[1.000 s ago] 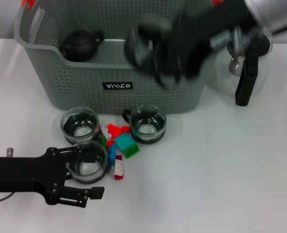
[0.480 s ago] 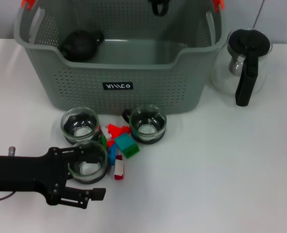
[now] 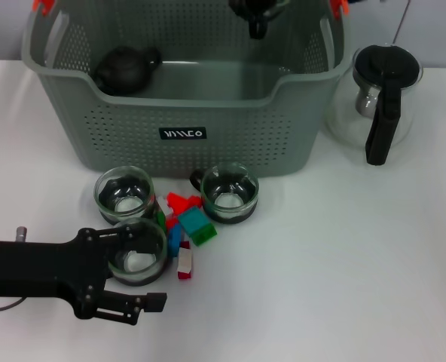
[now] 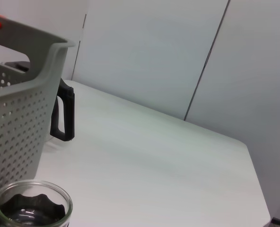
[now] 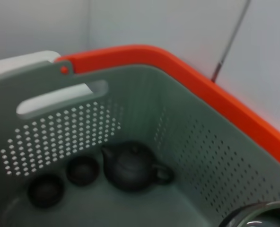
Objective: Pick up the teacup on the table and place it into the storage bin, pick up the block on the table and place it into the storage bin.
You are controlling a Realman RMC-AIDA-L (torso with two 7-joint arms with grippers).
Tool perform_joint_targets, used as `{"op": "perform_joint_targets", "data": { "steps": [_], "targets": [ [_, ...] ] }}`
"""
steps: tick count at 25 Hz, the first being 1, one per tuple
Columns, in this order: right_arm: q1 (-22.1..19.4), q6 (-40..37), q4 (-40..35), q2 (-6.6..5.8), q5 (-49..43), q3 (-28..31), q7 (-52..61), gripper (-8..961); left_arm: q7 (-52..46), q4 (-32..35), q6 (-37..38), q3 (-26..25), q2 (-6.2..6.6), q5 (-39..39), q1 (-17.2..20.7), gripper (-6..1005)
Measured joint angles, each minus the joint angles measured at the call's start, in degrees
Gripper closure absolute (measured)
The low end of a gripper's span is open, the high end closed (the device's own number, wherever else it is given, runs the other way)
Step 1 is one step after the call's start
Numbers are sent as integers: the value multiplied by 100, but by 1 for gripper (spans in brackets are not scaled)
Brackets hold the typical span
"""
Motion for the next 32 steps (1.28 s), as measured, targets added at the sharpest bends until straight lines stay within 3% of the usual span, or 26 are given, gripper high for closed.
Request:
{"op": "perform_joint_targets", "data": {
  "steps": [16, 28, 32],
  "targets": [
    [-46, 281, 595, -29, -30, -330, 75, 889, 6, -5, -31, 9, -18, 1, 25, 68],
    [-66, 408, 745, 11, -140, -545, 213, 890, 47, -27, -50, 9, -17, 8, 44, 68],
    [-66, 520, 760, 89, -428, -548, 310, 887, 49, -33, -56, 9, -17, 9, 31, 68]
  ]
}}
